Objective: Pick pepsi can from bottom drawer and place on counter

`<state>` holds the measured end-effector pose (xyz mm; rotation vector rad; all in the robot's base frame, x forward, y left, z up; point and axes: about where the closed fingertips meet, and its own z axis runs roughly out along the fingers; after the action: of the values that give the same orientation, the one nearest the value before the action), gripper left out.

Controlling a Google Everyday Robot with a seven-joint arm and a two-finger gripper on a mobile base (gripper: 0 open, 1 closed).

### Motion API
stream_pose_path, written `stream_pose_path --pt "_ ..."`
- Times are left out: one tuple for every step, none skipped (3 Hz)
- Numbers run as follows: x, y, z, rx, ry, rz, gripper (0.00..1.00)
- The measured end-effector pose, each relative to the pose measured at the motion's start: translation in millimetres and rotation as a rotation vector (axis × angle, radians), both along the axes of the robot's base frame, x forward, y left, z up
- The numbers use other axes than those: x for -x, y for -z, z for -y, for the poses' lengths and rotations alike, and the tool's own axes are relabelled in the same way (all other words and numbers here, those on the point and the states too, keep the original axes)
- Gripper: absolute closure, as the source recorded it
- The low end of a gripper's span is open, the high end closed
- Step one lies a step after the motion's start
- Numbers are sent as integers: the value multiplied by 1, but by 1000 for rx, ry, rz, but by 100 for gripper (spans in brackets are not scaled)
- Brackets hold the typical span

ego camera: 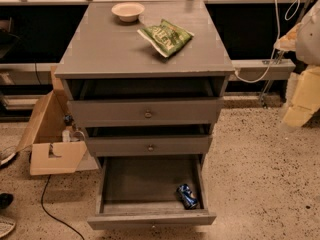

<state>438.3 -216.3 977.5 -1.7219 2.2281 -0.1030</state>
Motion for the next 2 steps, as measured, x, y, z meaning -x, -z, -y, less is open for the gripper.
stream_pose_path --pt "0 0 0 0 0 0 0" --pt "-3 36 4 -63 35 -34 0"
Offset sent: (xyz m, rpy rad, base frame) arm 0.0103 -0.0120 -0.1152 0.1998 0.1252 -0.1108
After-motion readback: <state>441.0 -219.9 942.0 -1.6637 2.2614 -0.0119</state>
